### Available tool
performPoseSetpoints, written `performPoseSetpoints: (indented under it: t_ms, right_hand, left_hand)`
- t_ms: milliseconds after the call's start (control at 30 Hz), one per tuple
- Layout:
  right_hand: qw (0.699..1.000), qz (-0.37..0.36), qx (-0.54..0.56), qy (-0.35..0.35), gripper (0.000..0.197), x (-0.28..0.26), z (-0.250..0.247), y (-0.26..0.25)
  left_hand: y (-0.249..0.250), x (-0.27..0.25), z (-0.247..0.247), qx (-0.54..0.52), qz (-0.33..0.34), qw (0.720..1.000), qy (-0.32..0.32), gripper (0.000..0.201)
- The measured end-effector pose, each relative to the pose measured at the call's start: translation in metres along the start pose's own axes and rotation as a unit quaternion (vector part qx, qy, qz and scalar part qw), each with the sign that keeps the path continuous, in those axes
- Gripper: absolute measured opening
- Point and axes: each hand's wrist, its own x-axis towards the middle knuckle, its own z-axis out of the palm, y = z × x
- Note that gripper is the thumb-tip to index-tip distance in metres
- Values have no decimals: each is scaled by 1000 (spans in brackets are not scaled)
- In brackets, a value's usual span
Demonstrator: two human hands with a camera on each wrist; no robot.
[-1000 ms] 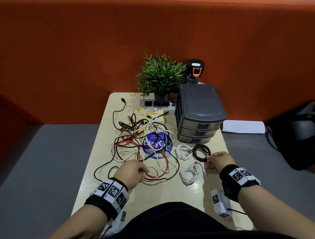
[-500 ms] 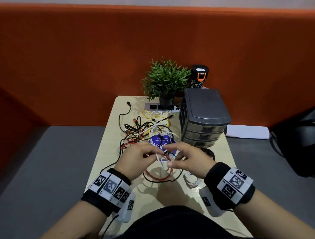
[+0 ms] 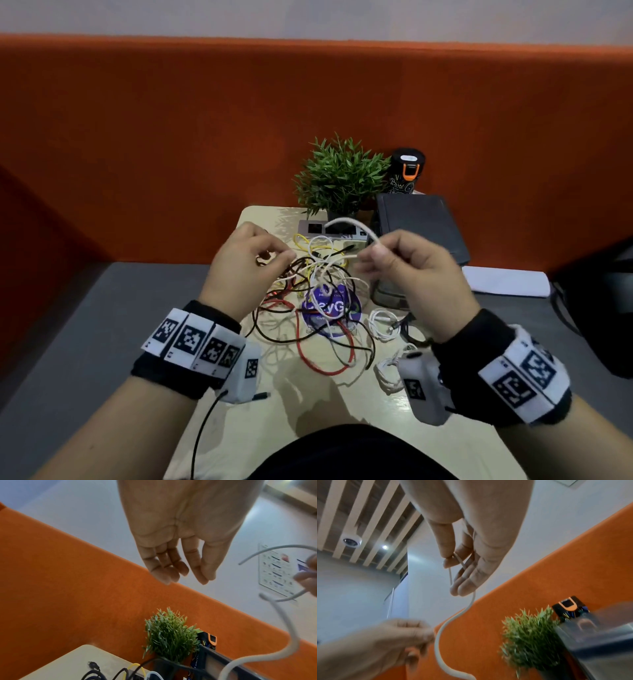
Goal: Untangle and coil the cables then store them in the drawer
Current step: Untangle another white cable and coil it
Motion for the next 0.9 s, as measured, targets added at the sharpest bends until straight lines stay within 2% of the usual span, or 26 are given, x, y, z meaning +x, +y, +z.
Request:
performPoseSetpoints:
  t_ms: [100,200,300,433,600,733,900]
  right_hand:
    - [999,-27,31,-3,17,5,-10,-18]
    - [998,-32,-25,-41,18,5,-9,-22]
    - [995,-24,-76,-57,17,4,-4,-19]
    - [990,-35,-122,-64,16,8,-1,-15]
    - [990,-45,-124,-47,14,14,0,-13]
    - [990,-73,-119,-31,29,21,0,-19]
    - [982,-105,-154,-33,31,29,1,-19]
  left_hand:
    - [0,2,-2,-63,-15,998,-24,8]
    - [12,-2,4,-187,-9,982,-31,29]
    - [27,-4,3,-256,19,965,-55,32]
    - [46,-5,-1,-233,80,959,-141,27]
    - [60,-5,4,-309,11,933,-185,26]
    - [65,-2,2,-252,40,948,-189,28]
    - [65,6,-6,-236,50,953,-185,19]
